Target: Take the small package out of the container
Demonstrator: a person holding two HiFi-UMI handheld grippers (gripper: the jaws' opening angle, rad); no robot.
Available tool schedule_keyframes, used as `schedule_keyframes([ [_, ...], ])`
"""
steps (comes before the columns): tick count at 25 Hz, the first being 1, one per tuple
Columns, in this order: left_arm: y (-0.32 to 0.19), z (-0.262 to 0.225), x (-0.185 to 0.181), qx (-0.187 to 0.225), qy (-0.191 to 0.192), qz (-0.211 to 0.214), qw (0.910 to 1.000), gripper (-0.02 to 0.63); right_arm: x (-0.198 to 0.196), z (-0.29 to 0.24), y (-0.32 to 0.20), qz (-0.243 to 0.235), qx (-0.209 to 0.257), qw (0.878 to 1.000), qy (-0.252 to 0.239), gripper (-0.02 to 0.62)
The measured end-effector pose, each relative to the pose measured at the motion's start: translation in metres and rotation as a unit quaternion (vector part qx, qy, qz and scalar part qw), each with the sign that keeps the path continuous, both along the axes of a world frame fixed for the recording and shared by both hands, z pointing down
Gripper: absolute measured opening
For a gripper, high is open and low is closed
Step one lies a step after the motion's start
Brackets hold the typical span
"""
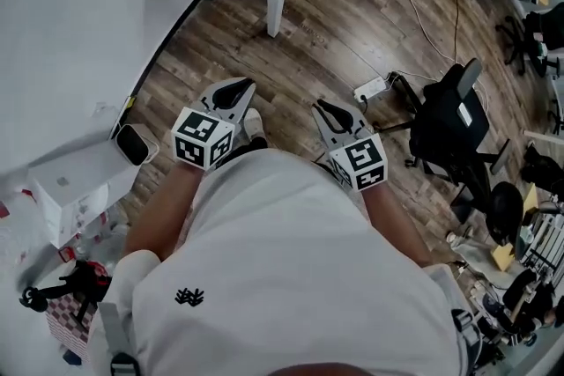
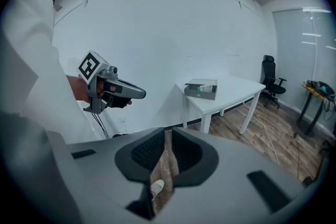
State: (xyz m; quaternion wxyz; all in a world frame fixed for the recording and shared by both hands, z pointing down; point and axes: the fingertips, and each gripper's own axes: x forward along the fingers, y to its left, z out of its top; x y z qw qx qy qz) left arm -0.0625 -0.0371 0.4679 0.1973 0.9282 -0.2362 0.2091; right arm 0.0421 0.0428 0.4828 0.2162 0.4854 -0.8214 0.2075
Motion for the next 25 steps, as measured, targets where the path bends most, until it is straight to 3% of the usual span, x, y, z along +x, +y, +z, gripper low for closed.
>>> schedule_keyframes([
  [10,-0.097,0.006,0.000,0.016,-0.003,-0.020,0.9997,0.063,0.008,-0.001,-0.066,0.008,-0.006,1.000,0.008,0.038],
  [25,-0.250,0.005,0.045,0.052,-0.057,-0.102,0.9917,0.133,0.069,0.000,-0.186,-0.072,0.013,0.997,-0.011,0.037],
])
